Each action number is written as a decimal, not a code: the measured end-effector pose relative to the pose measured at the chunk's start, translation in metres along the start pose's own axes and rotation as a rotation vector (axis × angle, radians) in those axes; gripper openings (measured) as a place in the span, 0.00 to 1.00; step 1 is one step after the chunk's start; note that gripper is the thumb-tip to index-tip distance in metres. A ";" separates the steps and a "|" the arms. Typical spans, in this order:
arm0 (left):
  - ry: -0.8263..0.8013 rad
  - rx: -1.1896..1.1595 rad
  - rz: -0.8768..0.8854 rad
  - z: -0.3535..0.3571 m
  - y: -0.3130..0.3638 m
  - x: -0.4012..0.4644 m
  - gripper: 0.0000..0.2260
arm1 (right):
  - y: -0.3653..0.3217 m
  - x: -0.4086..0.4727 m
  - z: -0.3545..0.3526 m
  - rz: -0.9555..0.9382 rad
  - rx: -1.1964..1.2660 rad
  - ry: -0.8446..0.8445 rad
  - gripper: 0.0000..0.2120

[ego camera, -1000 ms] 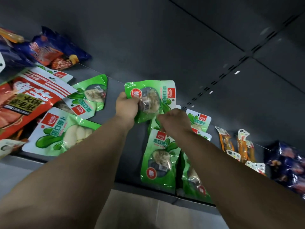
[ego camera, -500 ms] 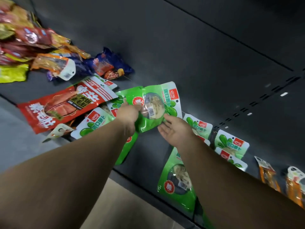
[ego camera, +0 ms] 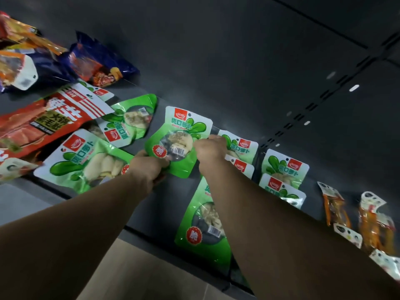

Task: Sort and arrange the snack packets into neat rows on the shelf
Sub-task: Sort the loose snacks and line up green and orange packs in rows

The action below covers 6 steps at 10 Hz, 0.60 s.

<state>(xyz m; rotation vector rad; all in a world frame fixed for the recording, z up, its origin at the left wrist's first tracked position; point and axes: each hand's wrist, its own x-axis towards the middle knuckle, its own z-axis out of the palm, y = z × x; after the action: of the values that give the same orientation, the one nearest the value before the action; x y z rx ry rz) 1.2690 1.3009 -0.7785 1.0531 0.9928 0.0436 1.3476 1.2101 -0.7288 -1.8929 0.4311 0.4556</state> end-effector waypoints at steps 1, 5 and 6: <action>-0.002 -0.001 -0.001 0.007 -0.003 0.008 0.11 | 0.003 0.006 0.002 -0.075 -0.099 -0.066 0.18; -0.010 0.018 -0.004 0.021 0.000 0.025 0.12 | 0.017 0.015 0.019 -0.335 -0.790 -0.189 0.28; -0.033 0.013 -0.023 0.024 0.000 0.029 0.09 | 0.017 0.013 0.022 -0.374 -0.932 -0.206 0.31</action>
<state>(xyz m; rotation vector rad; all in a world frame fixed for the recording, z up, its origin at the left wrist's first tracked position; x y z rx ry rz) 1.3023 1.2975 -0.7950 1.0512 0.9762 0.0014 1.3473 1.2239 -0.7565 -2.7007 -0.3506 0.6524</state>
